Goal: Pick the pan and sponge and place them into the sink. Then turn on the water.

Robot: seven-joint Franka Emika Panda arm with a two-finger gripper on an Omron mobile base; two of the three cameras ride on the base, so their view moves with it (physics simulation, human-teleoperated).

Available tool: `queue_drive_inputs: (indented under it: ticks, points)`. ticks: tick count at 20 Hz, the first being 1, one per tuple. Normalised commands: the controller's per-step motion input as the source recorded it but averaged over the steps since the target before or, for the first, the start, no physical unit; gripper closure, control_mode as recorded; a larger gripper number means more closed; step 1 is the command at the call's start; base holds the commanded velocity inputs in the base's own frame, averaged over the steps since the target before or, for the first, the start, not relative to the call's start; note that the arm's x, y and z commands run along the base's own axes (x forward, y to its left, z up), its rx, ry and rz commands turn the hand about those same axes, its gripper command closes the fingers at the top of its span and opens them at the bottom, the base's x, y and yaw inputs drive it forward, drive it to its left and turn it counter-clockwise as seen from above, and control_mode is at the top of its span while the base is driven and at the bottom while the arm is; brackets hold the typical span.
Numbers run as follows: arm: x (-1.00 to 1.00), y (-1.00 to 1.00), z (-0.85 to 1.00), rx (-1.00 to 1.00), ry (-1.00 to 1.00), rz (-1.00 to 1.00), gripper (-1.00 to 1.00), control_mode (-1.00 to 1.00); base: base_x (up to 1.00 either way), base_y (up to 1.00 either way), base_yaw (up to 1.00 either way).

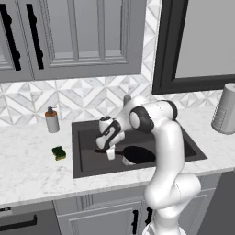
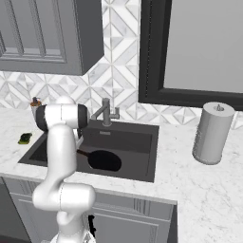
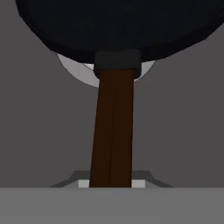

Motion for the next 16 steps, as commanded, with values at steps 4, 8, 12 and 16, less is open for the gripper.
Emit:
queue_drive_inputs:
  ticks: [4, 8, 12, 16]
  points:
    - [0.22, 0.00, -0.47, 0.00, 0.00, -0.01, 1.00, -1.00, 0.00, 0.00, 0.00]
    - [0.25, 0.07, -0.45, 0.00, 0.00, -0.02, 1.00, -1.00, 0.00, 0.00, 0.00]
    - [0.19, 0.05, -0.42, 0.00, 0.00, -0.02, 1.00, -1.00, 0.00, 0.00, 0.00]
    - [0.14, 0.11, -0.27, 0.00, 0.00, -0.03, 1.00, -1.00, 0.00, 0.00, 0.00]
